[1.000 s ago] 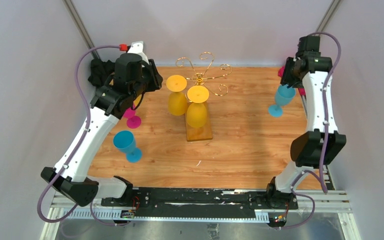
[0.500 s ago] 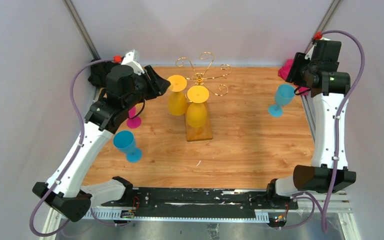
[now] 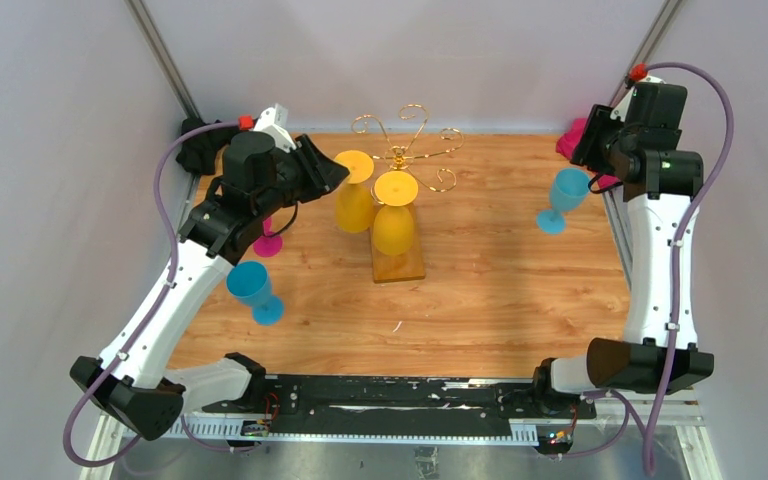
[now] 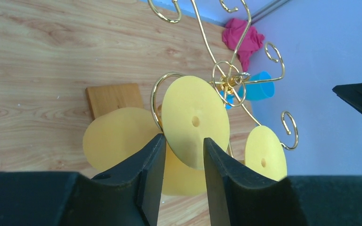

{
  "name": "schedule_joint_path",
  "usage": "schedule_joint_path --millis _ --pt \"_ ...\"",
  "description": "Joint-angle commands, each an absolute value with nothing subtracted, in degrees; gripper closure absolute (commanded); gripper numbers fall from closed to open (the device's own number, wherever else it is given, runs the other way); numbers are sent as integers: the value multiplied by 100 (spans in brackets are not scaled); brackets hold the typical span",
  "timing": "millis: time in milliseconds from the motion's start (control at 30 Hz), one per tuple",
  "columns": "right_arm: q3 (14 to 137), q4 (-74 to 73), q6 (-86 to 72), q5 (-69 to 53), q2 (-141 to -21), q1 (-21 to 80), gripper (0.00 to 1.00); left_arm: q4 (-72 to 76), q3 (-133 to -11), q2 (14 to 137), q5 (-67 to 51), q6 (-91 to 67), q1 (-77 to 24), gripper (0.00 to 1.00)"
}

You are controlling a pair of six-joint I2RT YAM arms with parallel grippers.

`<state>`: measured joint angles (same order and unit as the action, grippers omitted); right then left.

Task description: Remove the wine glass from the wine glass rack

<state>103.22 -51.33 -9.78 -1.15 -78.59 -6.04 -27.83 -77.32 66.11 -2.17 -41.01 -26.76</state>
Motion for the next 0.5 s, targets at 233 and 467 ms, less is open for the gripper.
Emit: schedule_joint_path --millis 233,467 --pt "10191 -4998 -1080 -294 -7738 -552 51 -2482 -7716 6532 -403 -4211 -2707 69" --pt "10170 -4944 -1077 -290 -7700 -554 51 -2375 -7559 6581 -401 -4247 -2707 72"
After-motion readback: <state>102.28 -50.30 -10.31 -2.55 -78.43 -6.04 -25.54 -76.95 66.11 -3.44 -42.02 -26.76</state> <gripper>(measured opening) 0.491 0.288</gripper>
